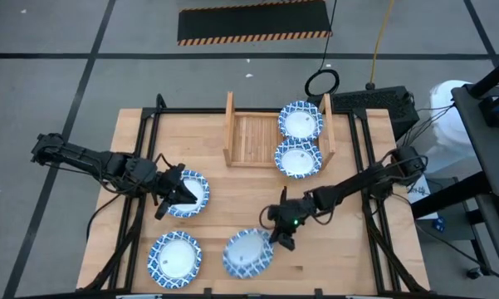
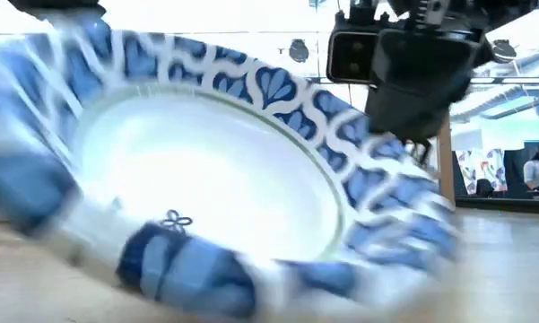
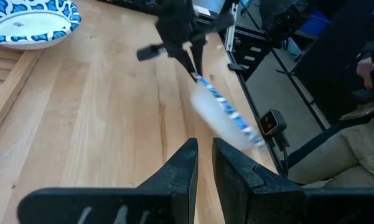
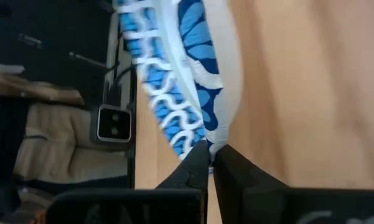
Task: Place and stack bowls onto a shelf
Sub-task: Put the blue patterned bowl on the shelf
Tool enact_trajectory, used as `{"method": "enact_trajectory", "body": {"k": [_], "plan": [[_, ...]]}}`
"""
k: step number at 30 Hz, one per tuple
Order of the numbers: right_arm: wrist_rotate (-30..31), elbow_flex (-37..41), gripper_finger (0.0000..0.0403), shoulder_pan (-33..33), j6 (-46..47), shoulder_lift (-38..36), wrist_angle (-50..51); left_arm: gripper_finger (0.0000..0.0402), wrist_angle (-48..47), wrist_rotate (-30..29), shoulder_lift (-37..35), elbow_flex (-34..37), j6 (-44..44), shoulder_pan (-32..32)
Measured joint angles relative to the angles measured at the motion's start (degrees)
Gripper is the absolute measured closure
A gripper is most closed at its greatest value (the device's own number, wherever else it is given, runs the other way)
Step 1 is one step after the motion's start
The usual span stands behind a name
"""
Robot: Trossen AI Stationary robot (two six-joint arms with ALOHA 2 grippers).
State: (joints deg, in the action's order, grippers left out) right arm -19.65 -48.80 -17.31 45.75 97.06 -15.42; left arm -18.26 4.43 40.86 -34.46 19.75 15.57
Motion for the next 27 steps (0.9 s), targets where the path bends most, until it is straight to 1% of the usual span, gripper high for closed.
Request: {"method": "enact_trajectory", "body": {"k": [4,8,11,13,16,20,23,27], "plan": [[0.2,0.0,0.0402,4.3,-3.4,-5.5,6.0,0.0348,0.0,0.0,0.0,0.0,0.0,0.0],[1.7,-0.7,0.0402,9.7,-8.8,-12.5,15.0,0.0348,0.1,-0.2,0.0,0.0,0.0,0.0],[2.1,-4.0,0.0402,14.1,-14.4,-16.7,23.8,0.0348,0.0,-1.6,0.0,0.0,-0.1,0.0],[3.1,-7.9,0.0402,17.2,-19.3,-18.6,31.4,0.0348,0.1,-2.4,0.0,0.0,-0.1,0.0],[3.5,-15.3,0.0403,22.4,-26.8,-19.3,42.5,0.0348,0.1,-3.4,0.0,0.0,-0.1,0.0],[6.1,-25.2,0.0403,29.5,-36.0,-19.1,52.3,0.0348,0.1,-5.0,0.0,0.0,0.5,0.0],[6.1,-30.3,0.0403,35.5,-40.3,-18.3,55.3,0.0348,0.5,-6.3,0.0,0.0,1.9,0.0],[5.5,-34.4,0.0403,42.6,-45.6,-17.6,57.4,0.0348,0.5,-8.0,0.0,0.0,3.8,-0.1]]}}
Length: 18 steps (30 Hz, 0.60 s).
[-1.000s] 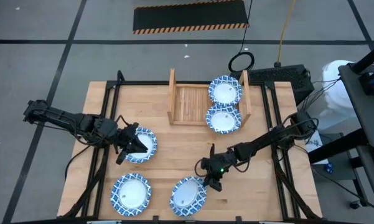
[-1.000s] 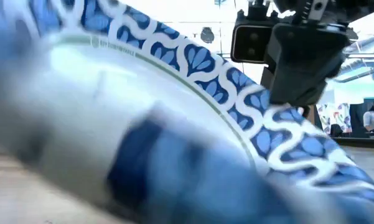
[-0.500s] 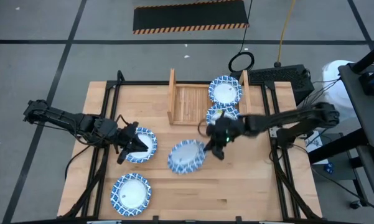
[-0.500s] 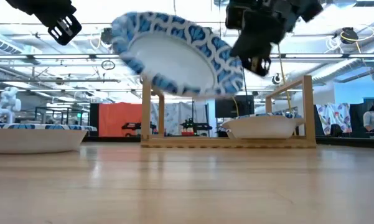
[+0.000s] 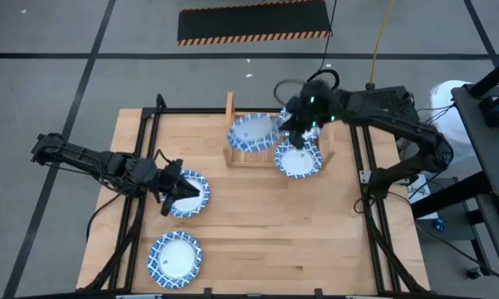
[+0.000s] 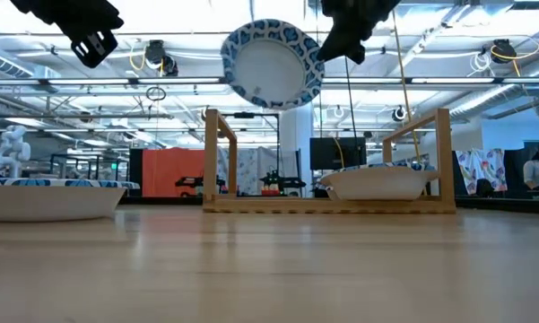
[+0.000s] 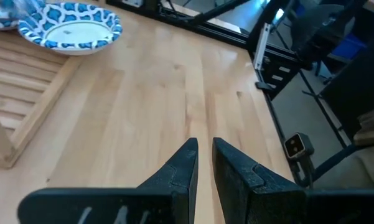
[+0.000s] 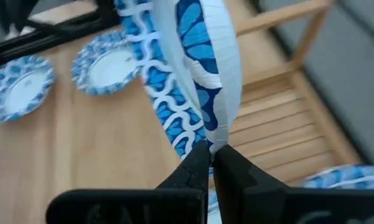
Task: Place and stack bowls onto a shelf
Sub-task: Put the blue patterned bowl on the shelf
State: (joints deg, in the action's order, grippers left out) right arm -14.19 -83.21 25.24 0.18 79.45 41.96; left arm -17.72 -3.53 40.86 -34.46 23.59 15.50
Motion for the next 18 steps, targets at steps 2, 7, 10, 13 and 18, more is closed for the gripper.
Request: {"method": "enact_trajectory", "body": {"k": [2,7,10,13,18], "plan": [[-2.2,-1.0,0.0403,3.3,-2.3,0.5,1.4,0.0348,0.1,-0.7,0.0,0.0,0.7,-0.1],[-4.4,-3.1,0.0403,9.0,-7.2,4.0,4.9,0.0348,0.6,-2.2,0.0,0.0,1.4,-0.1],[-5.4,-6.1,0.0403,11.4,-10.8,7.6,7.0,0.0348,0.7,-3.6,0.0,0.0,2.4,-0.1],[-5.4,-10.0,0.0403,12.8,-13.2,11.9,8.7,0.0348,0.9,-5.1,0.0,0.0,2.7,-0.1],[-5.3,-19.3,0.0403,14.7,-16.5,19.3,14.1,0.0348,1.0,-6.4,0.0,0.0,3.8,-0.1]]}}
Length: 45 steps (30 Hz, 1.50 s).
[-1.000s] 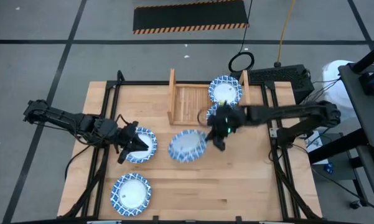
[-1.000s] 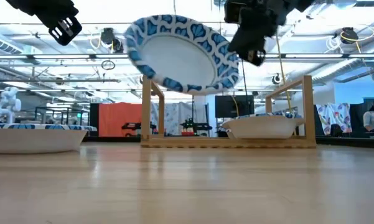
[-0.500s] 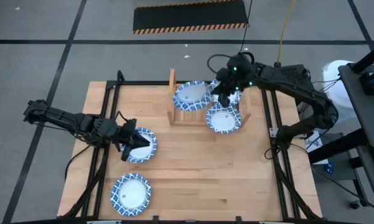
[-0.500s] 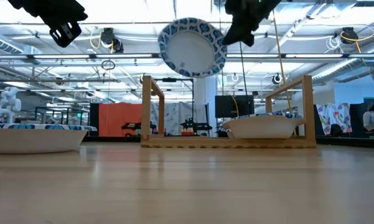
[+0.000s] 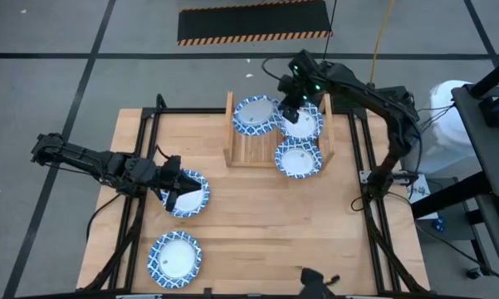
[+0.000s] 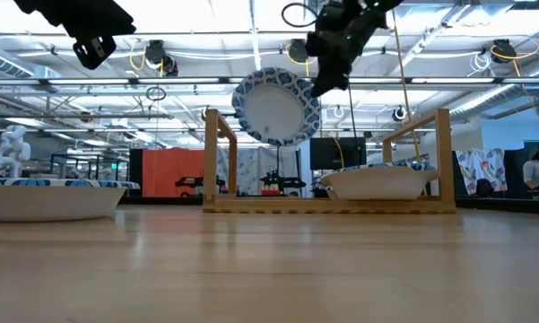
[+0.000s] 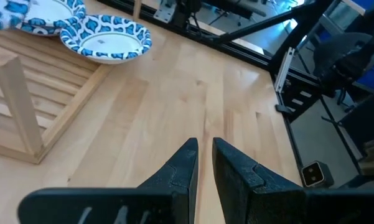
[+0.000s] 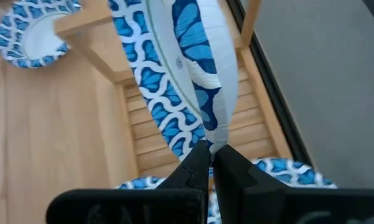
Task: Place and stack bowls onto a shelf
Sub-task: Put the blue patterned bowl on the shelf
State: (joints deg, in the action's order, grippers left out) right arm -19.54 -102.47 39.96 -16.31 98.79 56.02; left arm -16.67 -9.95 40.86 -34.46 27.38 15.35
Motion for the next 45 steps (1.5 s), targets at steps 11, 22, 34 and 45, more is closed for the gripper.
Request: {"method": "enact_trajectory", "body": {"k": [11,22,34,45], "plan": [[3.3,-13.0,0.0403,2.5,-5.0,13.8,11.7,0.0348,0.3,-0.7,0.0,0.0,0.6,0.0],[3.2,-13.4,0.0403,2.8,-10.4,18.4,15.4,0.0348,0.3,-1.2,0.0,0.0,1.4,0.0],[3.0,-13.2,0.0403,2.4,-16.0,20.2,14.7,0.0348,0.2,-1.2,0.0,0.0,2.7,0.0],[7.0,-13.1,0.0400,1.2,-17.7,21.9,11.4,0.0348,0.2,-1.2,0.0,0.0,3.2,0.0]]}}
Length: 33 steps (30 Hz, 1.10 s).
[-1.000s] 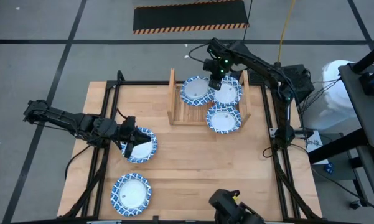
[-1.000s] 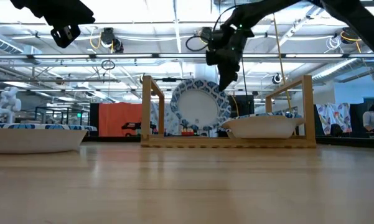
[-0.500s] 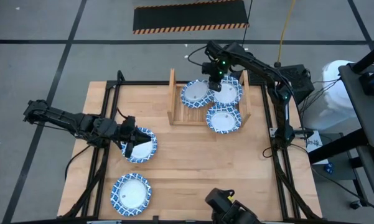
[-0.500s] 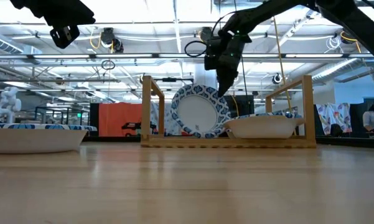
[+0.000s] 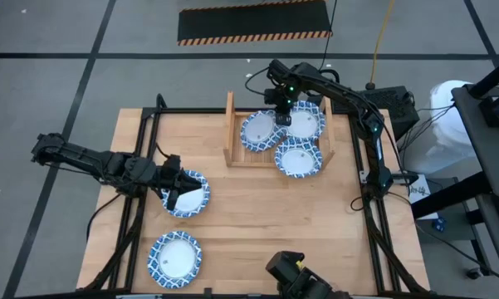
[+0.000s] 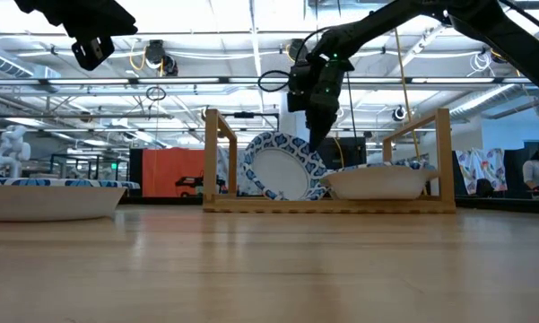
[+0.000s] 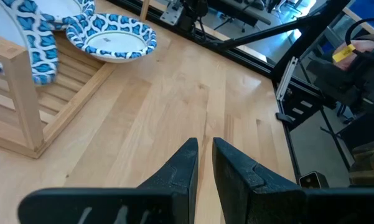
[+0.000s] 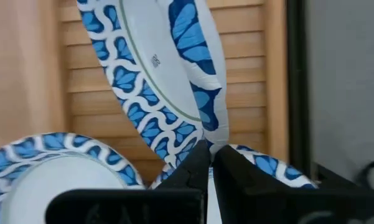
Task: Place and stack bowls onto a shelf
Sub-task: Put the blue patterned bowl on the shelf
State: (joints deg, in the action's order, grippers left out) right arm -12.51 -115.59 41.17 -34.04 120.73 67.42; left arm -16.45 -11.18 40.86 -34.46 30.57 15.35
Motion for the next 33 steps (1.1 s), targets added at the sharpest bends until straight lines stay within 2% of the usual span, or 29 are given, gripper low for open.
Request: {"method": "enact_trajectory", "body": {"k": [4,16,23,27,33], "plan": [[3.4,0.0,0.0389,-0.2,-1.3,0.0,-1.6,0.0348,0.0,0.0,0.0,0.0,0.0,0.0],[3.9,0.0,0.0325,-2.2,-3.7,0.0,-4.0,0.0348,0.0,0.0,0.0,0.0,0.0,0.0],[10.3,0.0,0.0295,-3.6,-4.7,-0.5,-7.0,0.0348,0.0,0.0,0.0,0.0,0.0,0.1],[7.0,0.0,0.0296,-5.4,-4.6,-2.4,-4.8,0.0348,0.0,0.1,0.0,0.0,0.0,0.2],[-5.2,0.0,0.0307,-11.5,-1.0,-5.2,-3.8,0.0348,0.0,0.1,0.0,0.0,0.0,0.1]]}}
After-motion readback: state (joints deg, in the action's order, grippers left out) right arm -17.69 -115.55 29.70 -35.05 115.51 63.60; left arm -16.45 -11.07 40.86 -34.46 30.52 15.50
